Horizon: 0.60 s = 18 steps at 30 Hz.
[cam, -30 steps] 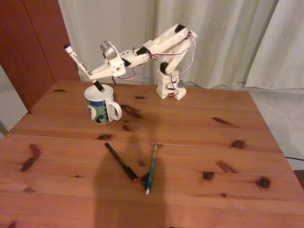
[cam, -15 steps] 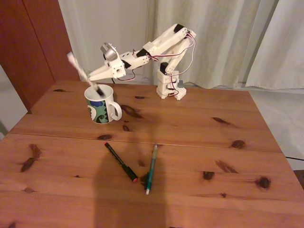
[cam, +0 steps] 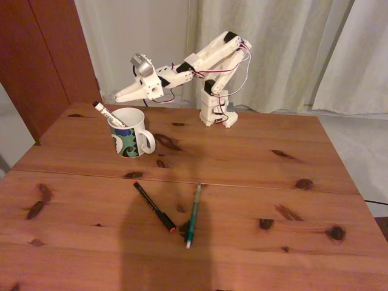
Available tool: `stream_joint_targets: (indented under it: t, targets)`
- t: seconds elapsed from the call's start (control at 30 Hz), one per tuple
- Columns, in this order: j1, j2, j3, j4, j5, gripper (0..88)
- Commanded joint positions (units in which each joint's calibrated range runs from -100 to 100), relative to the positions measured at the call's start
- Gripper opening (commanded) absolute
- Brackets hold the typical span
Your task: Clean up the desk and place the pens and markers into the cup
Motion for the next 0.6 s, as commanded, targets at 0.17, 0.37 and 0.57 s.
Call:
stream_joint_targets:
  t: [0.17, 0.37, 0.57]
  targets:
    - [-12.55, -1.79, -2.17, 1.20, 3.06, 0.8]
    - [-17.94, -1.79, -16.41, 31.39, 3.06, 0.8]
    - [-22.36, 2.18, -32.01, 56.68, 3.11, 0.8]
